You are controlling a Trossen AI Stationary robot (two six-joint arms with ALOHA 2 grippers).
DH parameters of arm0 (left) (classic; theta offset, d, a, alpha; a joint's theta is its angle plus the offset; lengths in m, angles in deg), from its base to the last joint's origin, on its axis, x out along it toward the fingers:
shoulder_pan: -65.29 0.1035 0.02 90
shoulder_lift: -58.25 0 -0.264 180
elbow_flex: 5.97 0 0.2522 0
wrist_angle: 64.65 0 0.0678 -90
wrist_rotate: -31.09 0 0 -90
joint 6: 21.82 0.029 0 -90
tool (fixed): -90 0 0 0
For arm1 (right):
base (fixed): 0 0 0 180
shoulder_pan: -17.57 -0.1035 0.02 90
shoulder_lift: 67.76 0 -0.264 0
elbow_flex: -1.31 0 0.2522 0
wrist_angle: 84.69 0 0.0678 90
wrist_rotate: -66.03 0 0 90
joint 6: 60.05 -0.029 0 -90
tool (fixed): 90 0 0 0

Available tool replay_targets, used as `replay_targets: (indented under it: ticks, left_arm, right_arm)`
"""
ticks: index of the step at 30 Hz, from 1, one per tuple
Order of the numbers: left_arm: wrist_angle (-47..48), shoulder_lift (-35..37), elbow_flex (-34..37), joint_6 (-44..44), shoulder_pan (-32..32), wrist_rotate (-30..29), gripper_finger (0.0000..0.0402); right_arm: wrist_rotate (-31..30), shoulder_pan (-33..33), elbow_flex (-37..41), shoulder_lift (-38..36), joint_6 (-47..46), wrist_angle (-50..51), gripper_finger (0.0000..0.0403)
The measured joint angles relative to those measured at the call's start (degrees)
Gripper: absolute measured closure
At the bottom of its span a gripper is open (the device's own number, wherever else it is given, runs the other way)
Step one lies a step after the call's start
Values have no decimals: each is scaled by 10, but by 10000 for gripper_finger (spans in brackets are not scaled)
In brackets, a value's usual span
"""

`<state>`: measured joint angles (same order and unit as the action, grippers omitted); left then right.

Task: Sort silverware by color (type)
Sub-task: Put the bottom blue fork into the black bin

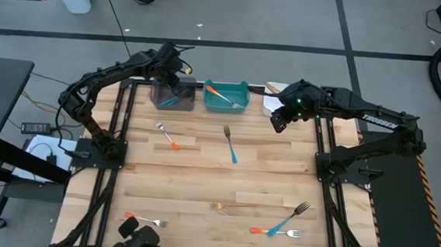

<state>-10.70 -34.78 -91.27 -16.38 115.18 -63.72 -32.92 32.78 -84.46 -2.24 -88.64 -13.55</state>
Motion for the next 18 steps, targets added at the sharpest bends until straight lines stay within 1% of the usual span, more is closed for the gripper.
replay_targets:
  ticks: [2, 4, 6, 9, 11, 13, 18]
  left_arm:
    - [4, 0, 0, -22, -3, 0, 320]
    - [14, 1, 0, -35, -8, 9, 320]
    - [23, 7, 0, -37, -19, 33, 320]
    - [31, 15, 0, -62, -45, 85, 320]
    - [30, 21, 0, -84, -71, 112, 320]
    - [31, 28, 0, -108, -104, 126, 320]
    - [28, 33, 0, -142, -210, 127, 320]
  right_arm:
    - [9, -7, 0, 0, -2, 10, 323]
    - [38, -17, 0, 0, -1, 26, 323]
    - [70, -33, 0, 0, 1, 48, 323]
    - [95, -69, 0, 0, 0, 75, 323]
    - [109, -101, 0, 0, -5, 88, 323]
    - [123, -137, 0, 0, -16, 94, 323]
    - [133, -242, 0, 0, -36, 95, 323]
